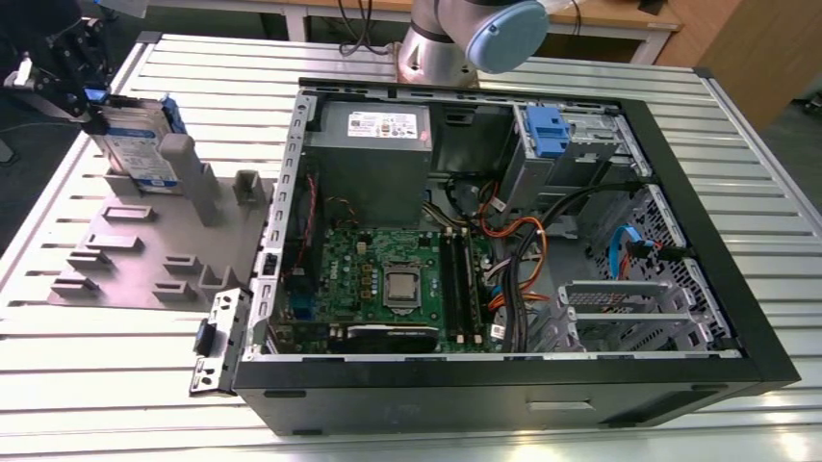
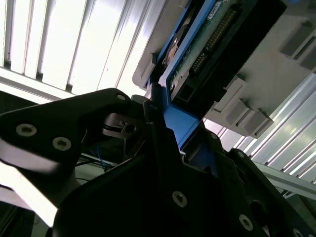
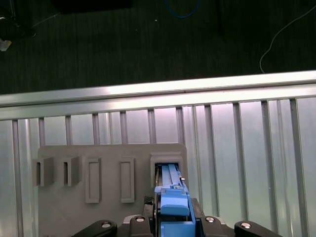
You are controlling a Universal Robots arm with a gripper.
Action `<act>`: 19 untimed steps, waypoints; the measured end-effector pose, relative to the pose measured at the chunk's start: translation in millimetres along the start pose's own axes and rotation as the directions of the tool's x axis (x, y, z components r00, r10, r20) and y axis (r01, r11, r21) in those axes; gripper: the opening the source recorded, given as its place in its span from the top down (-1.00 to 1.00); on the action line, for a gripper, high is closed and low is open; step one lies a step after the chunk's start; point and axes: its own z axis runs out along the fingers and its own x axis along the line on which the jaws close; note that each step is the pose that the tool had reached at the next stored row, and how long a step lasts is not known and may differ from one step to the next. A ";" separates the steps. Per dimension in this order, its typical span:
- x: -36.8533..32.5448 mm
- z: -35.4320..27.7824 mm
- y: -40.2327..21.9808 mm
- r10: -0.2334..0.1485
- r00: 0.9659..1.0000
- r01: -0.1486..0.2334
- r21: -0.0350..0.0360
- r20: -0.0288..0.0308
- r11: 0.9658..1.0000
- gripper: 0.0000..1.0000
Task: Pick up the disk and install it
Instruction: 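Pick up the disk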
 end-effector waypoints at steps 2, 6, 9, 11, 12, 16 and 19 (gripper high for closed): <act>0.0 0.0 0.0 0.000 1.000 0.000 0.000 0.000 1.000 0.26; 0.0 0.0 0.0 0.000 1.000 0.000 0.000 0.000 1.000 0.26; 0.0 0.1 0.0 -0.003 1.000 0.003 0.000 0.000 1.000 0.26; 0.0 0.1 0.0 -0.007 1.000 0.007 0.000 0.000 1.000 0.25; 0.0 0.1 0.0 -0.007 1.000 0.007 0.000 0.000 1.000 0.25; 0.0 0.1 0.0 -0.032 0.999 0.032 0.001 0.000 0.999 0.12; 0.0 0.2 0.0 -0.074 0.997 0.074 0.001 -0.001 0.997 0.12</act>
